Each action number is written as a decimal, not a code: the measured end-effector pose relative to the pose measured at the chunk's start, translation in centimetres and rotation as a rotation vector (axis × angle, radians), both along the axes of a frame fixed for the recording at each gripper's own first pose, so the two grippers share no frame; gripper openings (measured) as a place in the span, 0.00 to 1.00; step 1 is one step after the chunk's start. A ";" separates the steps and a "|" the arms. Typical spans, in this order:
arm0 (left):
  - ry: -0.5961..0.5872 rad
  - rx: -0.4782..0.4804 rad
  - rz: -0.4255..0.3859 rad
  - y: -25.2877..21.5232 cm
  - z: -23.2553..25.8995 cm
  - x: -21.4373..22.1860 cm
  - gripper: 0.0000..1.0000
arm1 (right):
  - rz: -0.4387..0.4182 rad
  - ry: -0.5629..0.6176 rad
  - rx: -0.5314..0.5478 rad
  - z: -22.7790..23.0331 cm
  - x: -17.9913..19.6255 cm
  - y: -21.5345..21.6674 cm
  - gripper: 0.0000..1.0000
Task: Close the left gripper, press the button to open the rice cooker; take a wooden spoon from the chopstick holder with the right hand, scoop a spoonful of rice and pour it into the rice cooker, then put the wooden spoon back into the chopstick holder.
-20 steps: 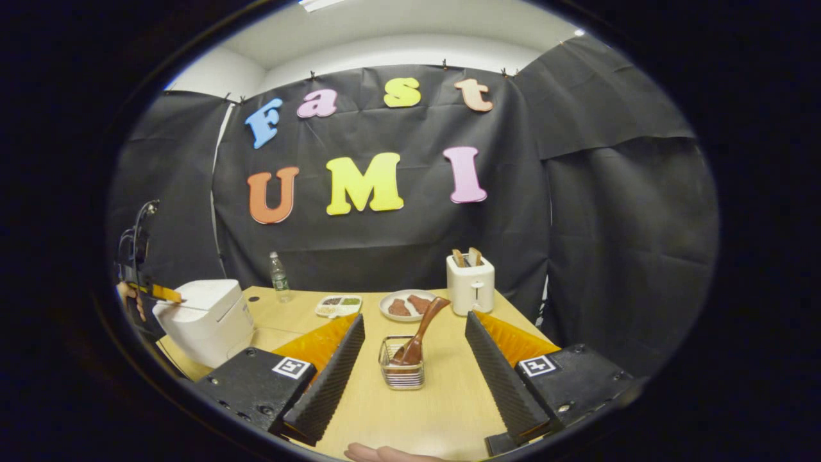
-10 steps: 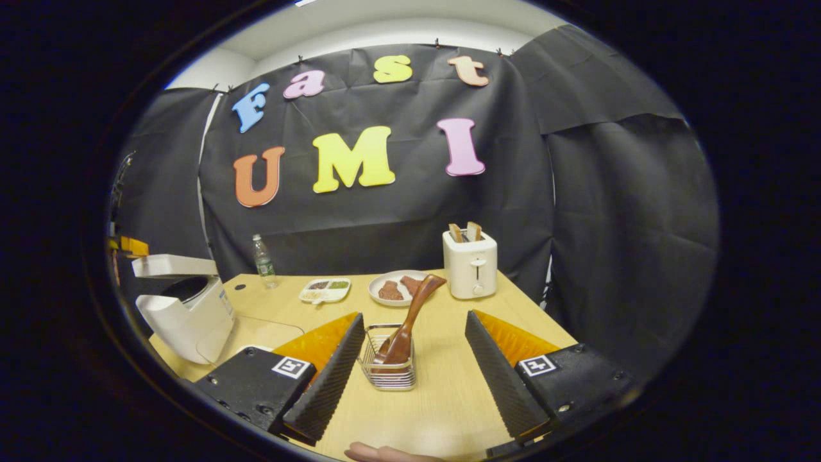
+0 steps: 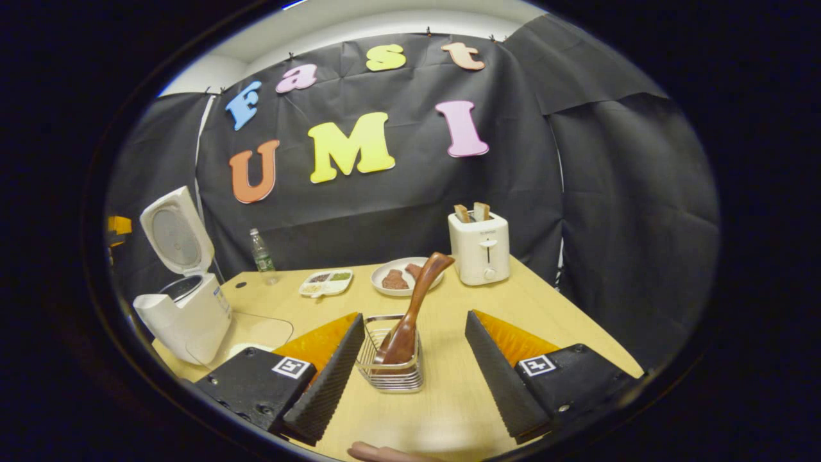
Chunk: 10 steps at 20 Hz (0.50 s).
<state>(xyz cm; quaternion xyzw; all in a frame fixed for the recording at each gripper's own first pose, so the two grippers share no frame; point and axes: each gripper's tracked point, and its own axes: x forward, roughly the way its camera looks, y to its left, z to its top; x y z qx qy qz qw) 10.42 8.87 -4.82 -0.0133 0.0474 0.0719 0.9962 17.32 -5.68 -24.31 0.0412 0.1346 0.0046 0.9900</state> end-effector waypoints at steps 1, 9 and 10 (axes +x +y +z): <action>-0.019 0.007 -0.004 -0.2 0.1 -0.9 0.94 | 0.001 -0.004 0.003 0.0 0.5 0.0 1.00; -0.116 0.021 -0.088 -3.0 1.1 -8.8 0.94 | 0.002 0.047 -0.014 -1.3 5.0 0.8 1.00; -0.119 0.019 -0.106 -3.4 1.1 -9.6 0.94 | -0.005 0.054 -0.023 -1.5 5.5 0.8 1.00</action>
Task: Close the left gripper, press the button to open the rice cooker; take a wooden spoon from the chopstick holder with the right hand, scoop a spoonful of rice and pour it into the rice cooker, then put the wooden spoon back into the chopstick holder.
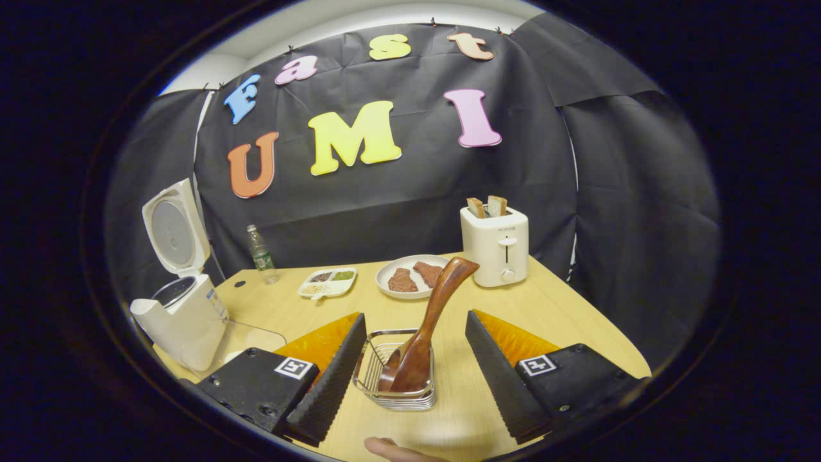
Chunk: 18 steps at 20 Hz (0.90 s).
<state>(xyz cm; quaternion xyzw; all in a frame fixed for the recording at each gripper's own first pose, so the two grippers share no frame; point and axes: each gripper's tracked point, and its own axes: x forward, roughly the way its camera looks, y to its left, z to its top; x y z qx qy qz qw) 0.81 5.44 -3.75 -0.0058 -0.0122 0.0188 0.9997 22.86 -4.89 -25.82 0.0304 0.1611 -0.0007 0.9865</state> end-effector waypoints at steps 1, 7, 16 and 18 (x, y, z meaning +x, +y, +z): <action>-0.006 0.015 -0.033 -0.8 -0.1 -0.8 0.94 | 0.009 0.011 0.002 -0.3 0.5 0.3 1.00; -0.003 0.000 -0.047 -0.1 -1.4 -4.3 0.92 | -0.047 0.054 0.103 -2.2 3.6 -1.3 0.96; -0.018 -0.011 0.005 1.9 -2.0 -6.6 0.93 | -0.002 0.160 0.260 -5.2 6.6 -0.5 0.72; -0.009 -0.005 -0.007 1.7 -2.3 -6.6 0.94 | -0.001 0.178 0.268 -6.1 6.3 -0.2 0.59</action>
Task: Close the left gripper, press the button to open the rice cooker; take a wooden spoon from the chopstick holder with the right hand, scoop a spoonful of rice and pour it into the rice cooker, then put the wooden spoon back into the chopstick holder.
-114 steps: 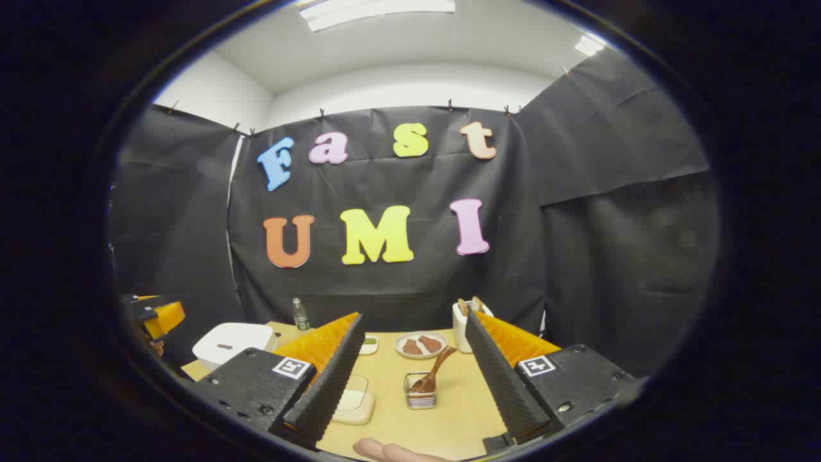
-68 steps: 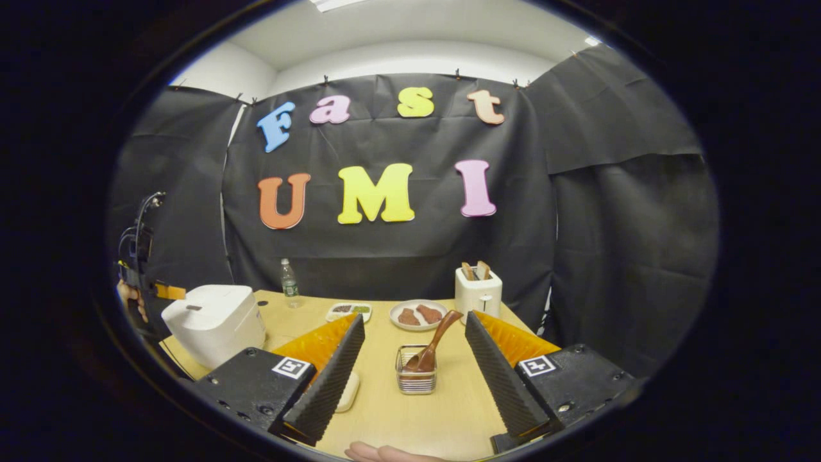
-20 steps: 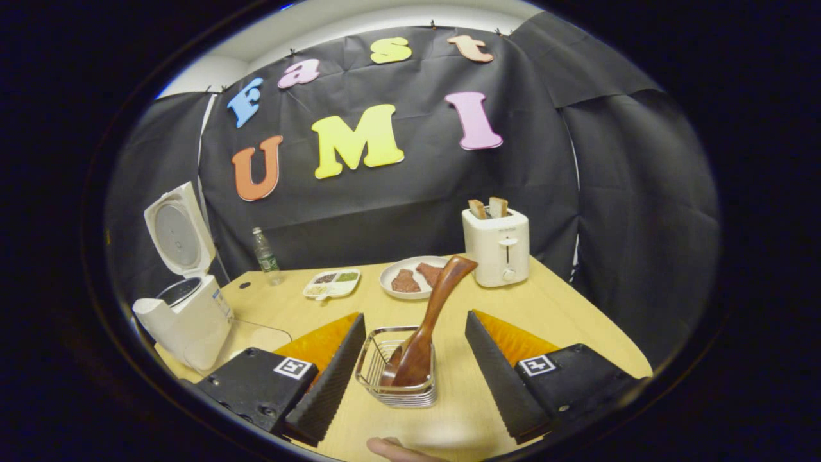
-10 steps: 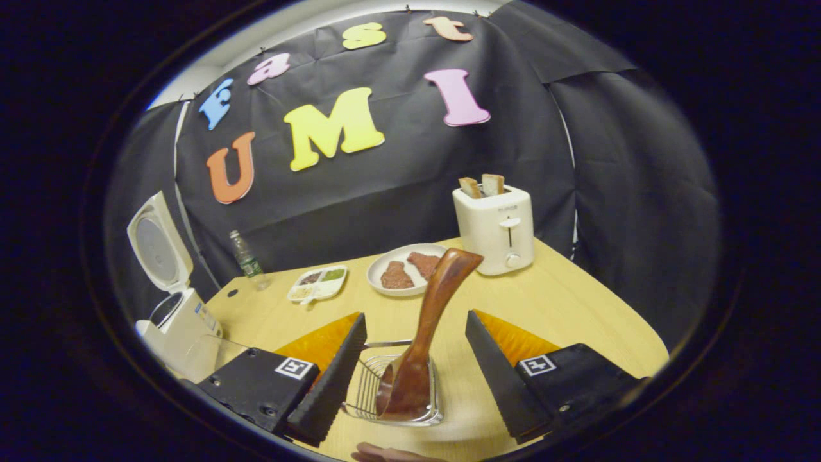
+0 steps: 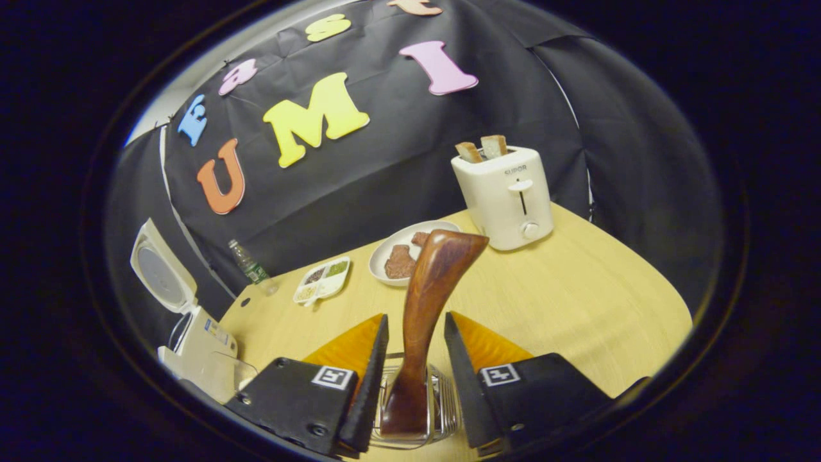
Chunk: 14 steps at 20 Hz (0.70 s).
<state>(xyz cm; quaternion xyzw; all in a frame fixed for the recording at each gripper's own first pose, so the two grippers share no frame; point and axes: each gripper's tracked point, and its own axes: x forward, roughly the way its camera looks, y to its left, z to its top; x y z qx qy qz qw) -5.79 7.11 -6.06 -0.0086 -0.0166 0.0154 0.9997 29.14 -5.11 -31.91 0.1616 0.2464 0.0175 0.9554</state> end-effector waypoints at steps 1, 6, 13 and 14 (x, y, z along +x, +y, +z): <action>0.010 -0.002 -0.010 -0.2 -0.3 0.0 0.94 | -0.002 -0.001 -0.002 0.6 0.0 -0.1 0.35; 0.032 -0.013 -0.016 0.4 -0.8 -0.1 0.94 | -0.009 -0.036 -0.028 2.6 -1.0 0.7 0.18; 0.036 -0.025 -0.018 1.0 -1.5 -1.0 0.94 | -0.025 -0.148 -0.147 8.2 -3.3 1.2 0.17; 0.039 -0.028 -0.018 1.1 -1.7 -1.2 0.94 | -0.027 -0.164 -0.171 9.1 -3.7 1.5 0.17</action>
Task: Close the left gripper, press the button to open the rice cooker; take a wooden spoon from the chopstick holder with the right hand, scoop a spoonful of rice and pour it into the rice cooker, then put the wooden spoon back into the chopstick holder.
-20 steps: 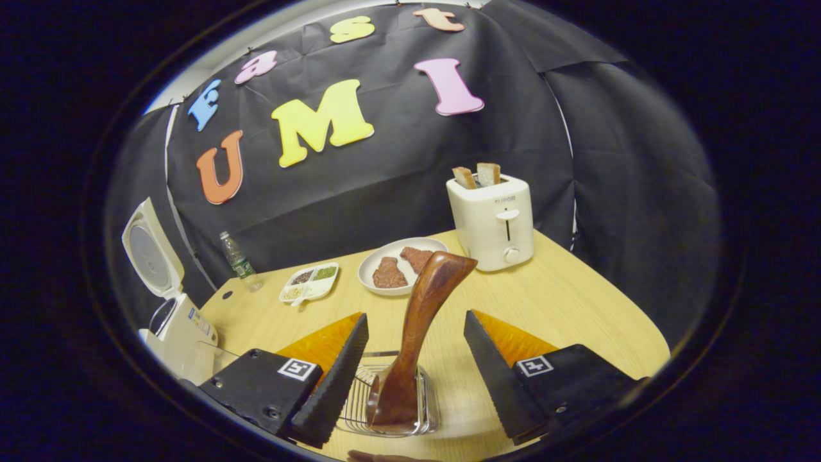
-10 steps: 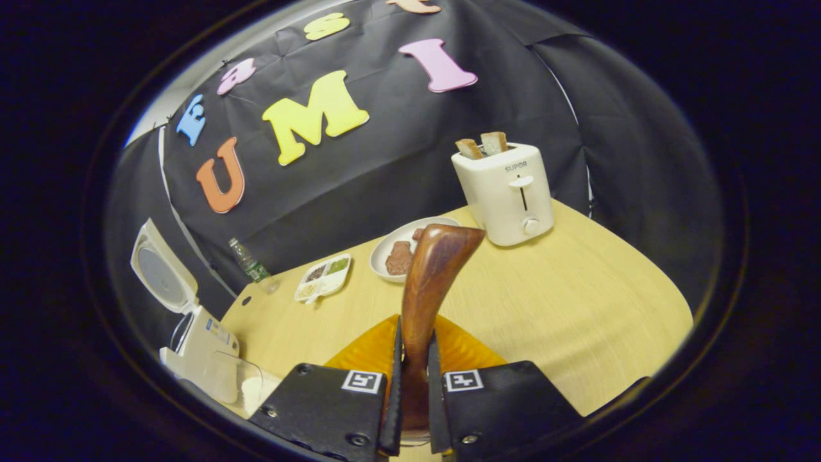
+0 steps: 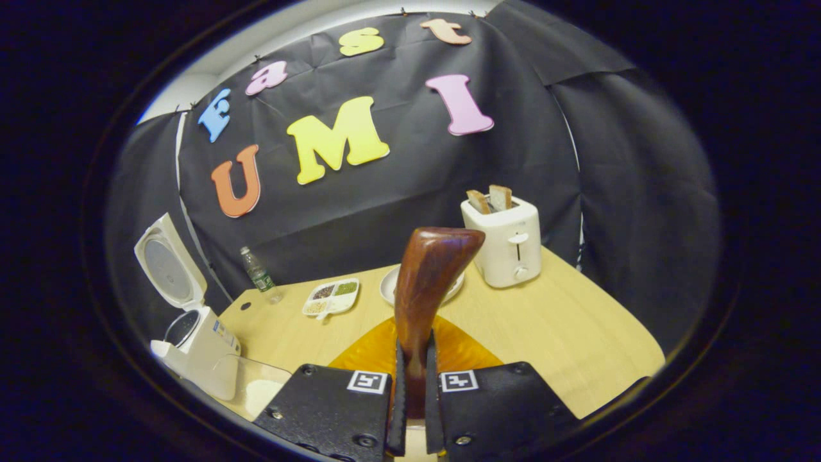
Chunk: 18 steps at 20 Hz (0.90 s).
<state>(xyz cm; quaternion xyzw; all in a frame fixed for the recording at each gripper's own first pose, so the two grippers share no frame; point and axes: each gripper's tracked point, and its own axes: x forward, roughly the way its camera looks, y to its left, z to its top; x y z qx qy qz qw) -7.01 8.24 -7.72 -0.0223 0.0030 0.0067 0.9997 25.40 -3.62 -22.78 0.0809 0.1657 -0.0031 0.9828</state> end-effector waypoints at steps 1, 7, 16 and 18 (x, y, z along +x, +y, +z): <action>-0.001 -0.004 -0.005 0.0 0.1 -0.1 0.94 | 0.002 -0.016 -0.021 1.0 -0.5 0.4 0.17; -0.030 -0.012 -0.022 0.2 0.9 -1.8 0.94 | 0.055 -0.129 -0.093 6.8 -4.2 5.9 0.13; -0.048 0.014 -0.042 -0.2 1.3 -2.9 0.94 | 0.159 -0.134 -0.148 4.1 -6.5 17.1 0.13; -0.049 0.009 -0.043 -0.2 1.3 -2.6 0.94 | 0.144 -0.119 -0.158 2.0 -6.3 18.3 0.13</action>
